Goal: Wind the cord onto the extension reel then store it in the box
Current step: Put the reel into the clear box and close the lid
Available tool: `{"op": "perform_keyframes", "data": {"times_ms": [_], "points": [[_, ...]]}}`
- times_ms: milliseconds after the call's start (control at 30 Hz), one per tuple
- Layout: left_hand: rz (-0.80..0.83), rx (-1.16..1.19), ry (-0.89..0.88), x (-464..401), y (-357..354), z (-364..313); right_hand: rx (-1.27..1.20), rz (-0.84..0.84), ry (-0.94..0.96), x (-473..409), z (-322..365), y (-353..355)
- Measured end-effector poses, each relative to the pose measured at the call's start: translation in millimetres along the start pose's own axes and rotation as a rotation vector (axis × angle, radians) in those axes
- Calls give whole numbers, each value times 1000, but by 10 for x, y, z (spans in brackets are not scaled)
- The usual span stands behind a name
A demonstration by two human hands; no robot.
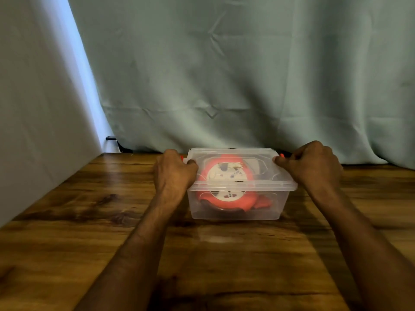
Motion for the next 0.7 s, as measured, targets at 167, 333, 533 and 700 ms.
{"op": "perform_keyframes", "data": {"times_ms": [167,333,533,700], "points": [[-17,18,-58,56,12,-66,28,-20,25,43,27,43],[-207,-94,-332,340,375,-479,139,-75,351,268,468,276],[145,-458,-514,777,45,-613,459,320,595,805,678,289],[111,-363,-562,562,-100,-570,435,373,587,706,623,126]]}}
Point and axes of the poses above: each hand's wrist, its own x-axis away from the middle knuckle, its own y-axis out of the back of the hand, z = x × y, the point moved 9 cm from there along -x, towards the middle knuckle, and after that the axes turned 5 degrees about -y, right-handed, at the moved point
